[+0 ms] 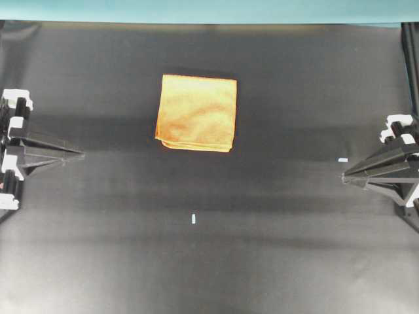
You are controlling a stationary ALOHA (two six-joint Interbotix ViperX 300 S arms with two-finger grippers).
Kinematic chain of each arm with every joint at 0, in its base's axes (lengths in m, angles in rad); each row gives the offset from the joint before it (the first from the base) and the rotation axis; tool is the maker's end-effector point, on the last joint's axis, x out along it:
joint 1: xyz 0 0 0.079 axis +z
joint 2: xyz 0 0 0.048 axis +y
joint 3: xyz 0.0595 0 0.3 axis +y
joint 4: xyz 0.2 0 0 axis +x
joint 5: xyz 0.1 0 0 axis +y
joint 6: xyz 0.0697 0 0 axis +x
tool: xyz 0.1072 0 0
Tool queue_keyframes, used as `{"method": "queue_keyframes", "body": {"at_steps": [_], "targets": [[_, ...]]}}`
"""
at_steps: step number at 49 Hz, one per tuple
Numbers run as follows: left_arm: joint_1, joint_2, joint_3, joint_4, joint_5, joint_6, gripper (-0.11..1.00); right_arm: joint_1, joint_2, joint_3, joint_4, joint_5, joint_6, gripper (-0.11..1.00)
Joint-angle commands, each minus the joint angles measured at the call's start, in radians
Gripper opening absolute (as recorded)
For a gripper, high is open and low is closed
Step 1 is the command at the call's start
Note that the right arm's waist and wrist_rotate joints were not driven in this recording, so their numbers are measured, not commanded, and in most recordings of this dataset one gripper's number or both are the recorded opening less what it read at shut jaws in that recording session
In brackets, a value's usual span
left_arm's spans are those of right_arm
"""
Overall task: Push an orange cloth with the left arm to wipe the desk.
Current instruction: 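Move the left gripper rightward toward the folded orange cloth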
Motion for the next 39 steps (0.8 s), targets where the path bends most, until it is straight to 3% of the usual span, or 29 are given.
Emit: {"method": "queue_keyframes", "body": {"at_steps": [1,7,17,31,35,39], "targets": [[0.061,0.069,0.000,0.040,0.000,-0.003,0.06,0.000,0.015,-0.009,0.002,-0.008,0.000,0.03],[0.135,0.175,-0.006,0.040,-0.023,-0.008,0.00,0.000,0.021,0.005,0.000,0.017,0.002,0.00],[0.215,0.387,-0.060,0.041,-0.130,0.008,0.00,-0.002,0.028,0.014,0.002,0.055,0.002,0.00],[0.259,0.765,-0.259,0.040,-0.207,0.051,0.01,0.000,0.023,0.025,0.002,0.060,0.000,0.00],[0.279,0.847,-0.322,0.041,-0.215,0.051,0.10,0.000,0.017,0.029,0.002,0.063,0.000,0.00],[0.296,0.917,-0.377,0.041,-0.218,0.051,0.30,0.000,0.009,0.032,0.002,0.075,0.002,0.00]]}}
